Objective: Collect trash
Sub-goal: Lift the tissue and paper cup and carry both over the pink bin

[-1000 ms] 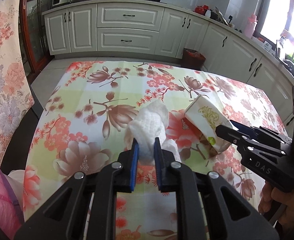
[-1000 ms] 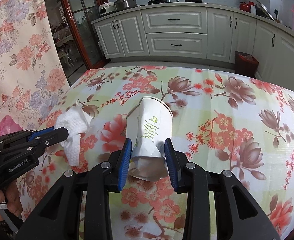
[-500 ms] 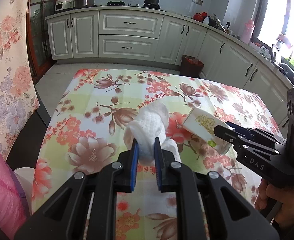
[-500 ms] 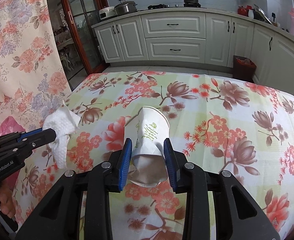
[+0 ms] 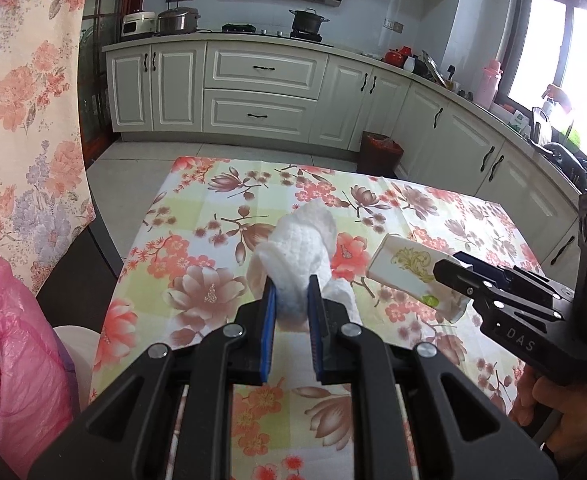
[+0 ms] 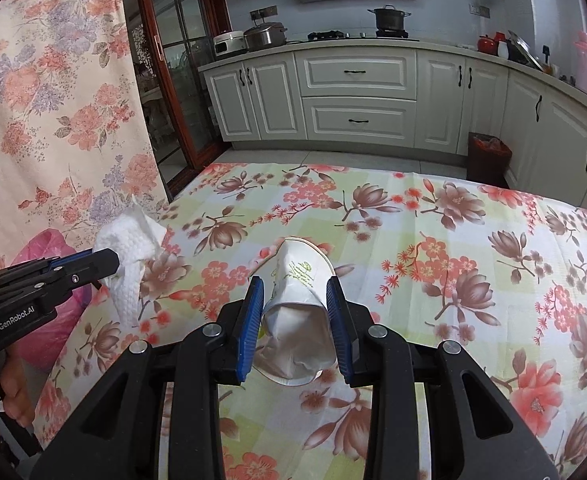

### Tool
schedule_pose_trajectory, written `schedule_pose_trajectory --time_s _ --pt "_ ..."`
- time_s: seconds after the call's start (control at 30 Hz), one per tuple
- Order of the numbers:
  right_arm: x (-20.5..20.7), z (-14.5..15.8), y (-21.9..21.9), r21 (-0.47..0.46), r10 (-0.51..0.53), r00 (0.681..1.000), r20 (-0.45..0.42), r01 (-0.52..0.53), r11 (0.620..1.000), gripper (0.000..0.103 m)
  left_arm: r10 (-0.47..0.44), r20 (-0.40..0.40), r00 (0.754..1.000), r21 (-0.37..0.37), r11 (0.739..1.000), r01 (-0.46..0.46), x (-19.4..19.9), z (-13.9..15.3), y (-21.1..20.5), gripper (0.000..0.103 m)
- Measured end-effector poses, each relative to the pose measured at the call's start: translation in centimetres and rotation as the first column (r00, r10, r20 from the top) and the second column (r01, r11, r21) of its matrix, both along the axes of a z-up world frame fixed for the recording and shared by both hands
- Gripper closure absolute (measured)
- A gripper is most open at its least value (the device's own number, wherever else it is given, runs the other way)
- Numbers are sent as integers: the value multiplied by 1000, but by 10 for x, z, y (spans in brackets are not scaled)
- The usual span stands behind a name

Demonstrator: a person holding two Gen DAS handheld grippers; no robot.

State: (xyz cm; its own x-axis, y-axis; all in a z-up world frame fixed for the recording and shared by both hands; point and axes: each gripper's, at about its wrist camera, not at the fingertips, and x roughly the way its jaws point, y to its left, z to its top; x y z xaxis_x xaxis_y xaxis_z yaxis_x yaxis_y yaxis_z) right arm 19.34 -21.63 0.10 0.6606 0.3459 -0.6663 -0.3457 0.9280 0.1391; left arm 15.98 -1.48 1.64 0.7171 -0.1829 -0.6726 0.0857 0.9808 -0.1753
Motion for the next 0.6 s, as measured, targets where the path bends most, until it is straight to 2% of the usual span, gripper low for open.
schedule_pose_trajectory --time_s 0.6 --pt "-42 53 44 12 68 993 96 -69 998 72 96 89 991 -21 995 -94 -65 45 58 88"
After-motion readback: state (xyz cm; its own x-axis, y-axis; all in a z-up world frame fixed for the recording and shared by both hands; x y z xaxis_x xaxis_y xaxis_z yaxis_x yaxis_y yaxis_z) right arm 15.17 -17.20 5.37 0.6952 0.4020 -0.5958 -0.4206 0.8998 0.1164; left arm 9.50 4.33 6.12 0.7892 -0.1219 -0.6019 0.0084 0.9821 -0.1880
